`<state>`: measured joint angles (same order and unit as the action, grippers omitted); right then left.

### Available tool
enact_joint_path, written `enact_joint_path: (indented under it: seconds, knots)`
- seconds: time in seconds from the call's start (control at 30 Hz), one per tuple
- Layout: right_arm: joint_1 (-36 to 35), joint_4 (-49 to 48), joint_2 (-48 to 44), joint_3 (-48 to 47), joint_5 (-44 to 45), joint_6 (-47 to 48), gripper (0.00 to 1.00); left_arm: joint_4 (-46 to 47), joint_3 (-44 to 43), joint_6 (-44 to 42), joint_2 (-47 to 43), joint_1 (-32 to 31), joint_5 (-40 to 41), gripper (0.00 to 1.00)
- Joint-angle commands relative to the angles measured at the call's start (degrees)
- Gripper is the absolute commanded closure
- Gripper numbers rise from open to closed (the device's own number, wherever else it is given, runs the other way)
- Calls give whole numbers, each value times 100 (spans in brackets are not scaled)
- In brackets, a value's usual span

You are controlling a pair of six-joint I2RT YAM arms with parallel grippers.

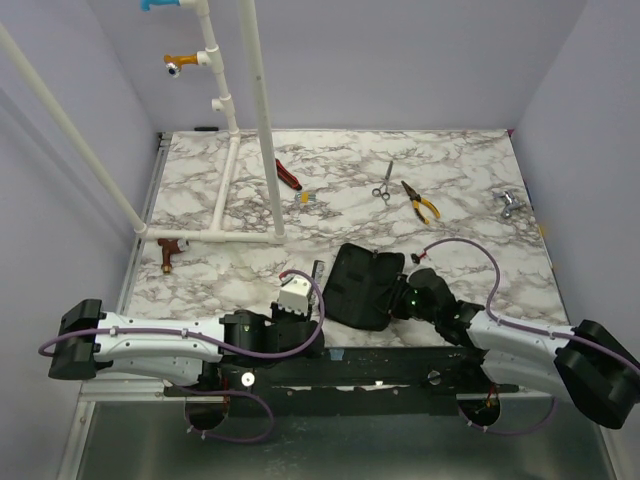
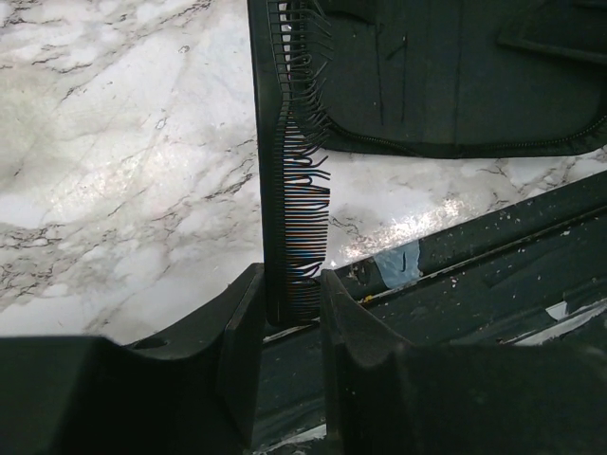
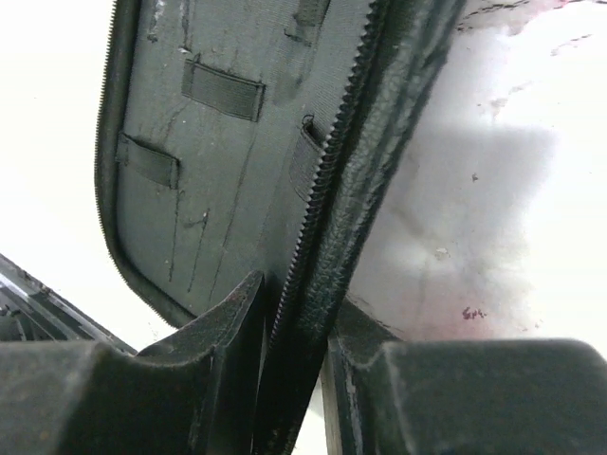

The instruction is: Sort the hair-cutting tools

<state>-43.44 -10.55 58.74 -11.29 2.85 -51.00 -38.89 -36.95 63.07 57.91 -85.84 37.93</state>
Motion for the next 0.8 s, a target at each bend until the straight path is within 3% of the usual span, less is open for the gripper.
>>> enact_joint_path:
  seconds: [0.0, 0.17, 0.27, 0.47, 0.6, 0.77]
  knots:
    - [-23, -261, 282, -210, -308, 73, 65, -245, -44, 251, -188, 15, -106, 91]
    - [-24, 948, -470, -410, 402, -108, 31, -348, -57, 286, -195, 7, -119, 91]
    - [-23, 1864, -1065, -679, 730, -140, 23, -373, -117, 192, -152, 6, -105, 91]
    - [-24, 3222, -1590, -1382, 1521, -38, 26, -236, -462, -352, 189, 8, -175, 91]
    - [-19, 3293, -1220, -1371, 1821, -266, 40, 292, -614, -909, 447, 12, -561, 91]
    - [-24, 2773, -972, -963, 1670, -625, 49, 584, -741, -1175, 770, 8, -1050, 91]
